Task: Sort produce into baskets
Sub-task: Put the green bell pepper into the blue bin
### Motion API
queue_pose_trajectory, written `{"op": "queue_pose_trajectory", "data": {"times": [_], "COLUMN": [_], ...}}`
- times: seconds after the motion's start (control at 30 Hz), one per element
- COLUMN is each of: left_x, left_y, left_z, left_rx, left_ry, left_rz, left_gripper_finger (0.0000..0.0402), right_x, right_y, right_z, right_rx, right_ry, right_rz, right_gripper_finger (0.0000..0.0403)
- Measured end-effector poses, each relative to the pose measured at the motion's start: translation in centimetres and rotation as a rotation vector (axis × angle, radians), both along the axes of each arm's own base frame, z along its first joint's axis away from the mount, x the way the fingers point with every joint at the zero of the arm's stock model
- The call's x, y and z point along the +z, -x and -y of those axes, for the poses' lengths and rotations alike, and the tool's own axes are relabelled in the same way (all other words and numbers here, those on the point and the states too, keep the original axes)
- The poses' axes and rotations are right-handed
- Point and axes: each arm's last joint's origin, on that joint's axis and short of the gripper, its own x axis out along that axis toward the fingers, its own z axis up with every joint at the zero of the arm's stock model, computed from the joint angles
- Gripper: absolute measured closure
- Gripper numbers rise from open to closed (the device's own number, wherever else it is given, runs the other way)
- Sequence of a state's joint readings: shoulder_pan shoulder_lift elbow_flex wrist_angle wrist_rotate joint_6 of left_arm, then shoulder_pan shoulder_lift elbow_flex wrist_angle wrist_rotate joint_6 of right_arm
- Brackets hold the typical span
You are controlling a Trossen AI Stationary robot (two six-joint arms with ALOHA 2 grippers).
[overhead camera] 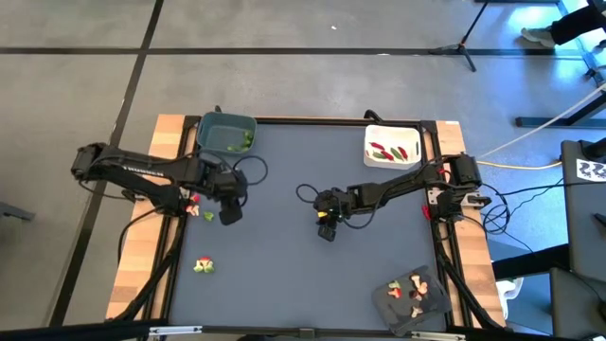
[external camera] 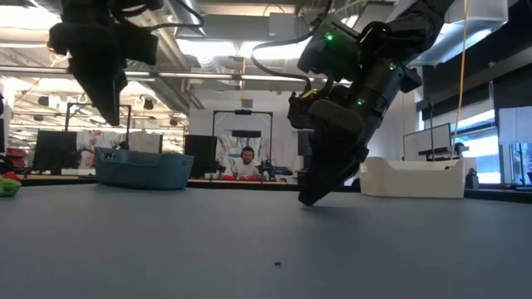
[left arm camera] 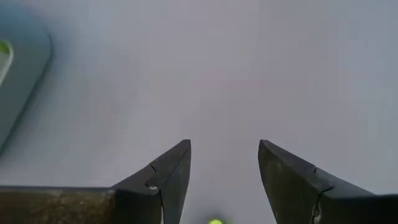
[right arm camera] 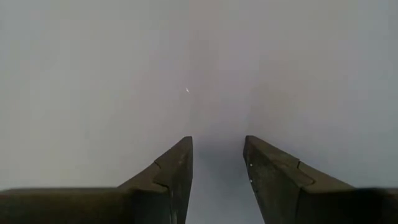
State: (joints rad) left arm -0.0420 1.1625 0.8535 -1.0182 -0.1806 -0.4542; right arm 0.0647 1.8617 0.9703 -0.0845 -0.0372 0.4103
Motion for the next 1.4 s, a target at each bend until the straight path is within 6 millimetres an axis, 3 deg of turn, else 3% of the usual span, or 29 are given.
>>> {"op": "queue_pose_trajectory", "data": {"times": [0.17,0.73,1.03,1.17,1.4], "left_x": [-1.7,-8.6,-11.4,-11.7,-11.6], "left_y": [0.5,0.0,-0.6,-0.7,-0.8], "left_z": [0.8,2.2,2.3,2.3,2.3], "left_rx": [-0.032,-0.131,-0.134,-0.171,-0.183], "left_ry": [0.084,0.126,0.123,0.129,0.130], "left_rz": [-0.079,-0.736,-0.844,-0.860,-0.828], "left_gripper_finger": [0.0219,0.0219,0.0220,0.0247,0.0338], "right_x": [0.0,0.1,0.1,0.1,0.1], "right_y": [-0.1,-0.1,-0.1,-0.1,-0.1], "right_z": [0.0,0.0,0.0,0.0,0.0], "right_rx": [0.000,0.000,0.000,0.000,-0.004], "right_ry": [-0.001,0.000,-0.001,0.000,0.009], "right_rz": [0.014,0.016,0.016,0.016,0.018], "right_gripper_finger": [0.0251,0.0251,0.0251,0.0251,0.0251]}}
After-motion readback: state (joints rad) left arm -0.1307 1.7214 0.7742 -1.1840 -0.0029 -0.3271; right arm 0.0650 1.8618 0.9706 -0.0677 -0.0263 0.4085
